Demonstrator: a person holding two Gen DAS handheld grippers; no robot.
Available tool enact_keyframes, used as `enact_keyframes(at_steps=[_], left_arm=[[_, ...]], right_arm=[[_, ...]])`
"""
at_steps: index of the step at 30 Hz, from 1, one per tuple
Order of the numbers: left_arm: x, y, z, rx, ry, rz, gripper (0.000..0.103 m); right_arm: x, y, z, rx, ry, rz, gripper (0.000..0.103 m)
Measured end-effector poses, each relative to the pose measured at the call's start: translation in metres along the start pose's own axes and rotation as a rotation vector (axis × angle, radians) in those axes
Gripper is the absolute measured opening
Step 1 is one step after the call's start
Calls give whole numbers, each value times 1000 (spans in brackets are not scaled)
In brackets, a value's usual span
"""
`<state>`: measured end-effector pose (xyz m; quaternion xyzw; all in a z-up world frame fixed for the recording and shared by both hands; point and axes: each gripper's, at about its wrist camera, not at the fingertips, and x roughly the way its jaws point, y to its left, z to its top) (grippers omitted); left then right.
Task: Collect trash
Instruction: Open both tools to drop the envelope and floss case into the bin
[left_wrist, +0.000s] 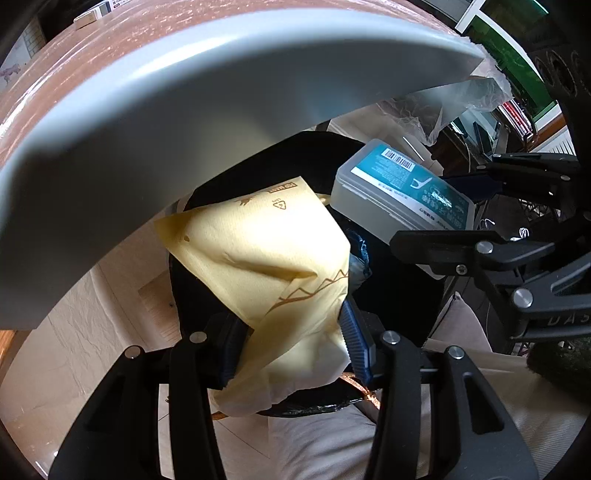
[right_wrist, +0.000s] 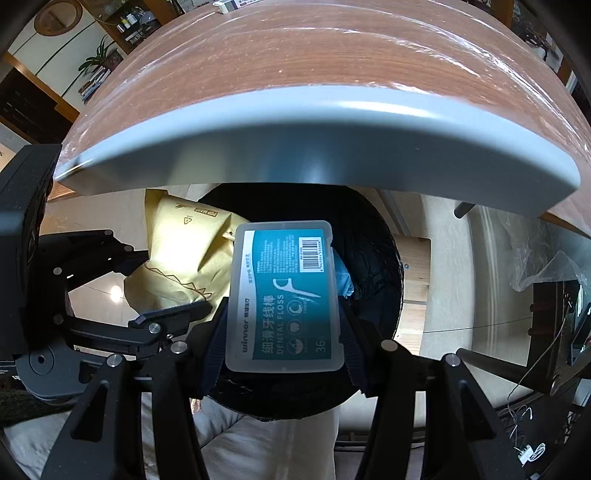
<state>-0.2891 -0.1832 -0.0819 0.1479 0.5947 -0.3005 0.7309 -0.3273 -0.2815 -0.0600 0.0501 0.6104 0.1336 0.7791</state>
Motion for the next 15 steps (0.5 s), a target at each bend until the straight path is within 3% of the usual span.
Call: enact_keyframes(at_steps=[15], left_arm=[[8, 0, -1, 21, 9, 31, 48]], right_arm=[[12, 2, 0, -7, 25, -62, 54]])
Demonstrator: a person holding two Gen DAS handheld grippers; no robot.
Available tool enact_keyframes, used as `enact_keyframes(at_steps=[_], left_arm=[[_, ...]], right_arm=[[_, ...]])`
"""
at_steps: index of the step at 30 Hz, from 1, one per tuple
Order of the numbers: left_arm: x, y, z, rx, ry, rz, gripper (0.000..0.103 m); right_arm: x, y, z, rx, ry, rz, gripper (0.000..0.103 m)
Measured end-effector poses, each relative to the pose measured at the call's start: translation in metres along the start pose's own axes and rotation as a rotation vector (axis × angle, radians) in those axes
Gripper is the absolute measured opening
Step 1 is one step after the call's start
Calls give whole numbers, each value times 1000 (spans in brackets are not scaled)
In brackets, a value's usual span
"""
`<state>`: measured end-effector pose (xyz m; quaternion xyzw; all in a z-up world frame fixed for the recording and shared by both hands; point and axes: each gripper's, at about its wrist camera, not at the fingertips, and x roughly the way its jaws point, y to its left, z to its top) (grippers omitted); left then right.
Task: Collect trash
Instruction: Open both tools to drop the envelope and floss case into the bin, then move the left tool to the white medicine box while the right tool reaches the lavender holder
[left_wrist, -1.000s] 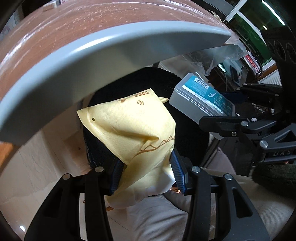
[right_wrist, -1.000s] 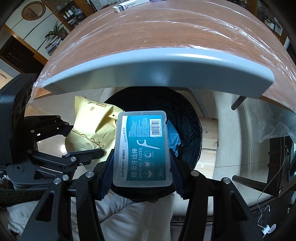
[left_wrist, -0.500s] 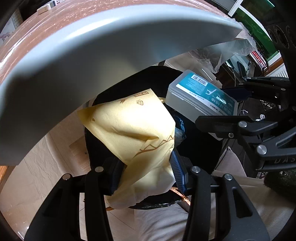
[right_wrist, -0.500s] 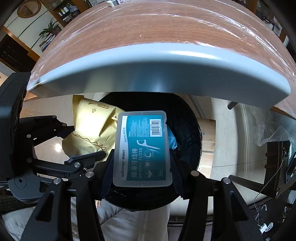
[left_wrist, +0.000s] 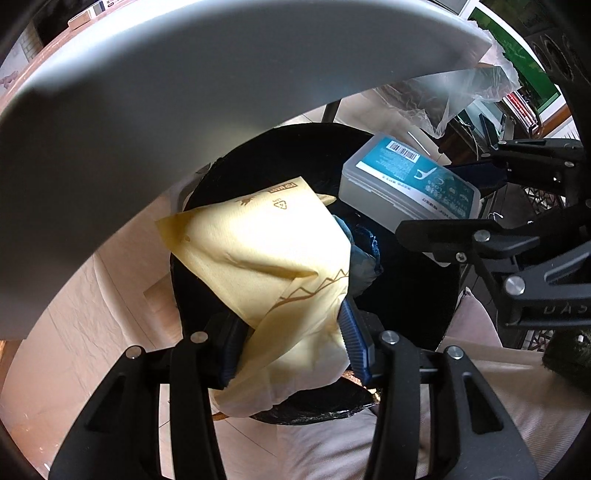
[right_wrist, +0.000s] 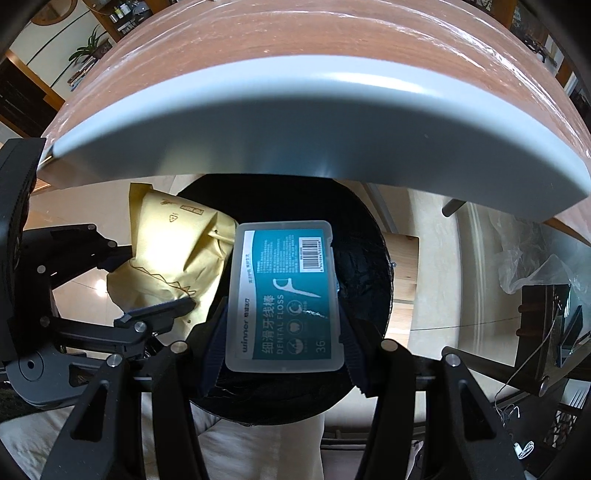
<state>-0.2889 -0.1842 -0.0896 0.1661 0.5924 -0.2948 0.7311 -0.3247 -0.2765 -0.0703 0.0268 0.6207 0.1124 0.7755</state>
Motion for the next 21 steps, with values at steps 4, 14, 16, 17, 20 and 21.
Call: enact_keyframes(at_steps=[4, 14, 16, 17, 20, 21], left_arm=[[-6, 2, -1, 1, -46, -7, 53], [-67, 14, -10, -55, -129, -125, 84], [-102, 18, -11, -56, -198, -172, 84], [-124, 20, -9, -50, -249, -188, 86], [-172, 29, 10, -28, -424, -89, 101], [-181, 35, 18, -30, -473, -26, 101]], right_arm=[[0, -7, -2, 22, -3, 28, 55], [-72, -26, -17, 96, -142, 119, 76], [-107, -24, -16, 69, -228, 135, 76], [-122, -22, -13, 49, -273, 130, 80], [-161, -16, 3, -19, -439, 43, 99], [-169, -14, 13, -42, -491, 11, 99]])
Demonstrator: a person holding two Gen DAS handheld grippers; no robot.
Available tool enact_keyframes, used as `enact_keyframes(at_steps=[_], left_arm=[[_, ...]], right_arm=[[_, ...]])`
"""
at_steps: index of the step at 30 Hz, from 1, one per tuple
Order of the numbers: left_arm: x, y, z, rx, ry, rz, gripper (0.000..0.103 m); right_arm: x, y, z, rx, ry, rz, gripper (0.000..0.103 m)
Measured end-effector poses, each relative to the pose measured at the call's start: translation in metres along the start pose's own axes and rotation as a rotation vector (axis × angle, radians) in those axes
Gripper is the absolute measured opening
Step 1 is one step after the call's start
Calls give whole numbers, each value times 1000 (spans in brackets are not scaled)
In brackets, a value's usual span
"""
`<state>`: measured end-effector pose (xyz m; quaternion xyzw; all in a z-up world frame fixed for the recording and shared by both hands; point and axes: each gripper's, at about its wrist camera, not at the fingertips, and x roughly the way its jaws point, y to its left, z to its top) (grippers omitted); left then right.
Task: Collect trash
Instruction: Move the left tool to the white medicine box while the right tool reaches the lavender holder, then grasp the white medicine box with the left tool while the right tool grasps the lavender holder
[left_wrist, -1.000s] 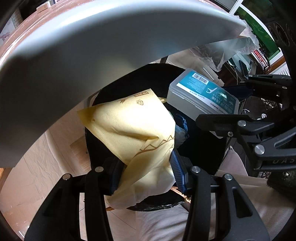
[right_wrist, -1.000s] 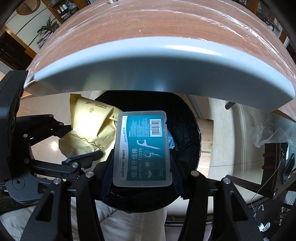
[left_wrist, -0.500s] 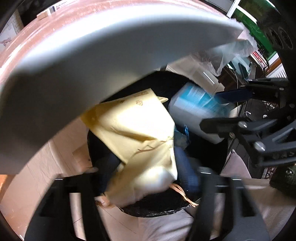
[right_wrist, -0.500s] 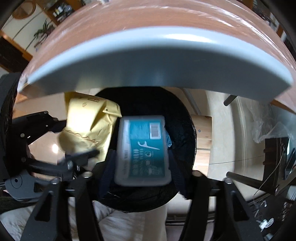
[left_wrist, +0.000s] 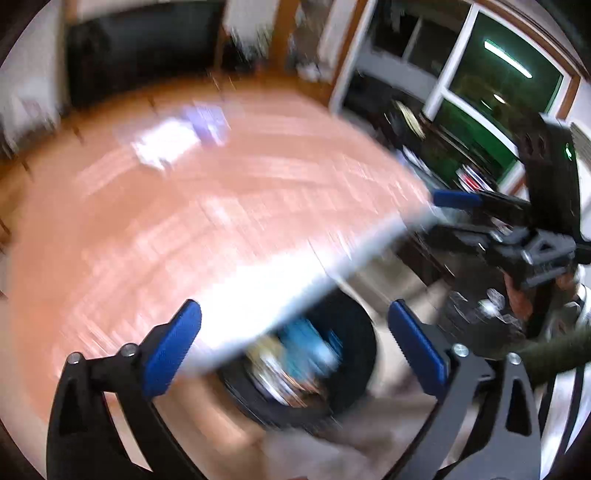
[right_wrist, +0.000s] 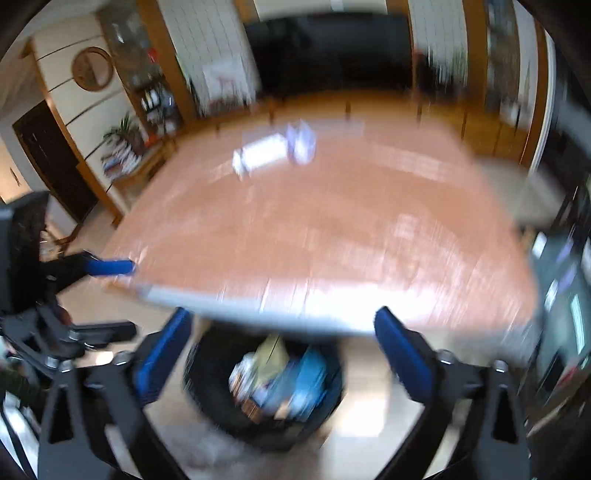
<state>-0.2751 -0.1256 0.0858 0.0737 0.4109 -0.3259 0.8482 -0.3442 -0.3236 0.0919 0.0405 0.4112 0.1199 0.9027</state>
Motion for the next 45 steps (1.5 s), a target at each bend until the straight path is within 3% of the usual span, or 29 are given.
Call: enact_keyframes(at_steps=[2, 4, 10, 16, 23, 31, 33, 37, 41, 45], left_arm=[[1, 14, 19, 7, -57, 95, 101], [16, 35, 41, -1, -44, 174, 101], [70, 99, 87, -114, 56, 142, 101], [115, 129, 113, -69, 104, 174, 101], [161, 140, 131, 46, 155, 208, 101], [182, 138, 136, 114, 176, 211, 73], [184, 138, 137, 120, 178, 204, 62], [187, 139, 140, 119, 180, 181, 59], [186, 136, 140, 141, 179, 175, 55], [185, 135, 141, 137, 180, 162, 54]], right_arm=[[10, 3, 26, -56, -46, -57, 99], [31, 1, 55, -95, -60, -76, 99], [102, -12, 132, -66, -19, -18, 99], [174, -12, 176, -127, 59, -49, 99], [235, -20, 191, -171, 144, -76, 94], [265, -29, 199, -148, 182, -60, 85], [266, -30, 200, -134, 184, -49, 79], [271, -30, 199, -128, 195, -42, 70], [271, -31, 199, -115, 187, -29, 46], [268, -37, 201, -70, 183, -1, 42]])
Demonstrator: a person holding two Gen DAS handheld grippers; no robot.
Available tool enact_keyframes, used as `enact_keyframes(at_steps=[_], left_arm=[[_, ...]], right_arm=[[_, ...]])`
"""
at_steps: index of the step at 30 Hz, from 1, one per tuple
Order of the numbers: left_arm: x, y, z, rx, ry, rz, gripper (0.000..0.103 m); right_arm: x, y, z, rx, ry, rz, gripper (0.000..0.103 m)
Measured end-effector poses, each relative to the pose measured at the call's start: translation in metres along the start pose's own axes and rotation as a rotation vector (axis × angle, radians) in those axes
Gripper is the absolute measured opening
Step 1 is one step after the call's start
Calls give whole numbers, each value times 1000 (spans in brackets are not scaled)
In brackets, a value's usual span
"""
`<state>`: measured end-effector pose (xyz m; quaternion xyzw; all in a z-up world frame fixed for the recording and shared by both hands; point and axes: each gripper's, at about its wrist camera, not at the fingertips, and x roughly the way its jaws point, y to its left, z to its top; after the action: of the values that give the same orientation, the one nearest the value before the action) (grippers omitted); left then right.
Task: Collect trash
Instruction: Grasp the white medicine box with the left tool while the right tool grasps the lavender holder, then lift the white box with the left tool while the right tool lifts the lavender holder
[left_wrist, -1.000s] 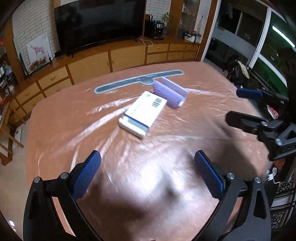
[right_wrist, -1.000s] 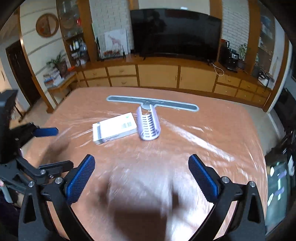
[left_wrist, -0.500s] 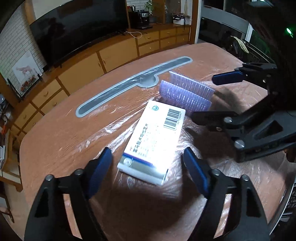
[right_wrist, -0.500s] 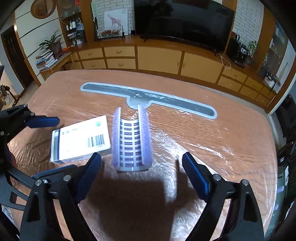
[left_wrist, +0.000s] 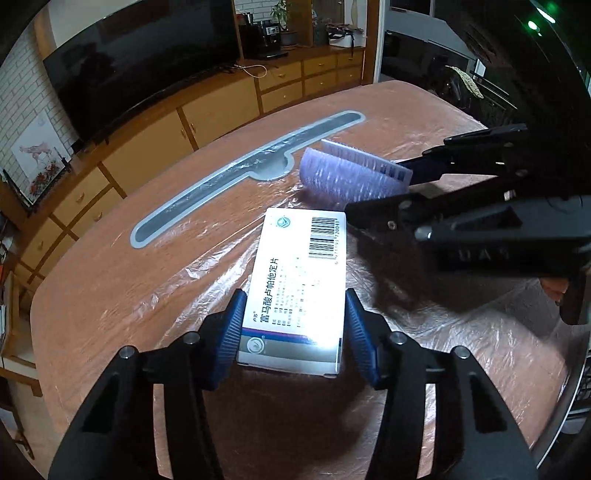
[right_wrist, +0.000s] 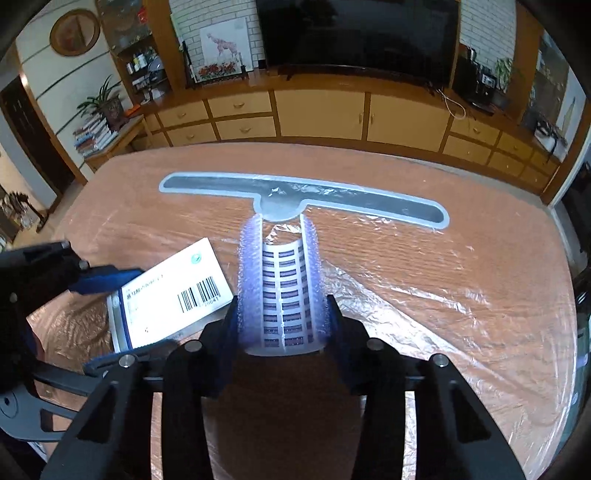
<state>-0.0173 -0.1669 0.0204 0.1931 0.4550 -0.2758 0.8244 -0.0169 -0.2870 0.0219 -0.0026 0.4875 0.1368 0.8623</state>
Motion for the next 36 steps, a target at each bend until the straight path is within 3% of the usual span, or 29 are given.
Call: enact_keyframes(at_steps=[11, 25, 36], left_arm=[[-24, 7, -10, -101, -39, -36, 54], [-50, -18, -37, -197, -52, -33, 54], [-82, -38, -66, -255, -84, -73, 54]], right_arm=[[-31, -7, -15, 121, -42, 123, 42], [-72, 3, -62, 164, -45, 155, 42], [-112, 14, -102, 158, -56, 177, 42]])
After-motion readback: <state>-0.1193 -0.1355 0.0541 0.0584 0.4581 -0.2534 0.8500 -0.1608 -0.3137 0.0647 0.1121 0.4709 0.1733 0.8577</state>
